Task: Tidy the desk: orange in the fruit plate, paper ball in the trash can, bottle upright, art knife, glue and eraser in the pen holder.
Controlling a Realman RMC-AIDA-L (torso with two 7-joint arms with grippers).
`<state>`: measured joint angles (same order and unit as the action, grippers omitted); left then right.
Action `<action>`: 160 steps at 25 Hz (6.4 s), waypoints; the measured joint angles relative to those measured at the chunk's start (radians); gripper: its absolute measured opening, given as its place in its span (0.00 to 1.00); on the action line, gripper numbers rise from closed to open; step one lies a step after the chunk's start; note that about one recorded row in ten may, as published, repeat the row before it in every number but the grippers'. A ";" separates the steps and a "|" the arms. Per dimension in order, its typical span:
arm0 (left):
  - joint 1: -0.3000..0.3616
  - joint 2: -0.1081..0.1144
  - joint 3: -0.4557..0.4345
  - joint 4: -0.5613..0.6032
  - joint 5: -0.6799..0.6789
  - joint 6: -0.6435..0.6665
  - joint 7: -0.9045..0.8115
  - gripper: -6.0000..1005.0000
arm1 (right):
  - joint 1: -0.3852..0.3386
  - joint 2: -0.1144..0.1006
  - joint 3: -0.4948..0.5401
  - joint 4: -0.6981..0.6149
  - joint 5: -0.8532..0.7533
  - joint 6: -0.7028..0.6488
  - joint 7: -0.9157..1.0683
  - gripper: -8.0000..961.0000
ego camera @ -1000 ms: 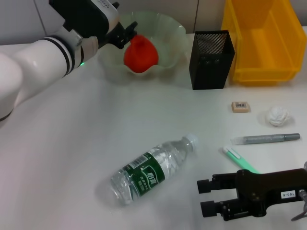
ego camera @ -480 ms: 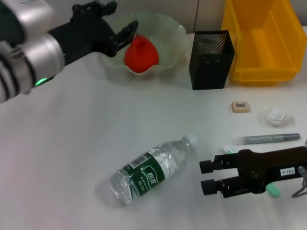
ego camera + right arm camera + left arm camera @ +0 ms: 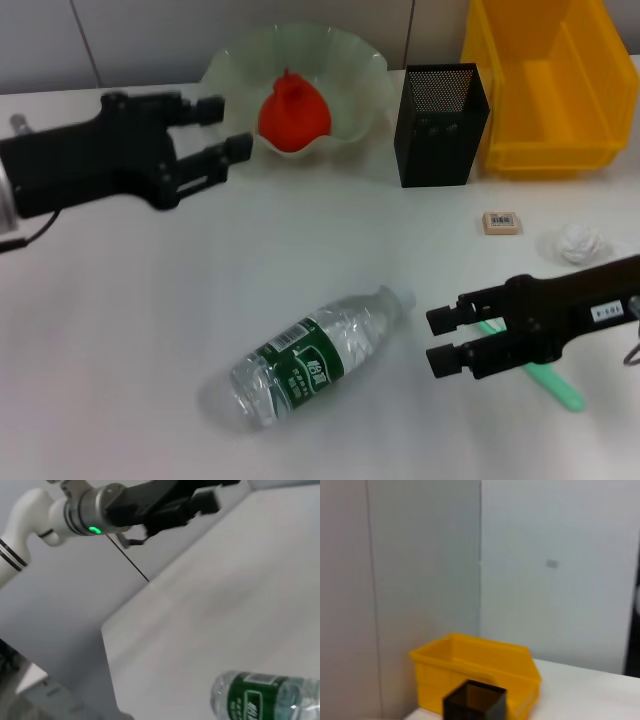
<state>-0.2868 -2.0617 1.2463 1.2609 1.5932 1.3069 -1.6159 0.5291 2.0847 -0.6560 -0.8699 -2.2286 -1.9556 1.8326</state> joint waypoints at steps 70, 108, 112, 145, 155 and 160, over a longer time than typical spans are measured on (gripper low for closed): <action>-0.082 0.000 -0.216 -0.324 0.017 0.042 0.060 0.47 | 0.033 -0.005 -0.432 -0.524 -0.650 0.363 0.959 0.79; -0.083 0.000 -0.210 -0.343 0.017 0.016 0.073 0.47 | 0.092 -0.014 -0.431 -0.273 -0.691 0.553 0.953 0.79; -0.083 0.000 -0.215 -0.349 0.017 0.015 0.073 0.47 | 0.095 -0.015 -0.431 -0.261 -0.691 0.562 0.953 0.79; -0.081 -0.001 -0.217 -0.361 0.018 0.012 0.083 0.47 | 0.081 -0.009 -0.479 -0.326 -0.690 0.546 0.952 0.42; -0.076 -0.001 -0.218 -0.360 0.017 0.014 0.083 0.47 | 0.066 -0.002 -0.504 -0.530 -0.684 0.491 0.963 0.42; -0.072 0.000 -0.219 -0.355 0.013 0.014 0.083 0.47 | 0.087 -0.003 -0.506 -0.610 -0.684 0.501 0.980 0.42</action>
<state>-0.3590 -2.0619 1.0276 0.9059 1.6061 1.3211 -1.5324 0.6164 2.0817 -1.1622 -1.4795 -2.9125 -1.4542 2.8126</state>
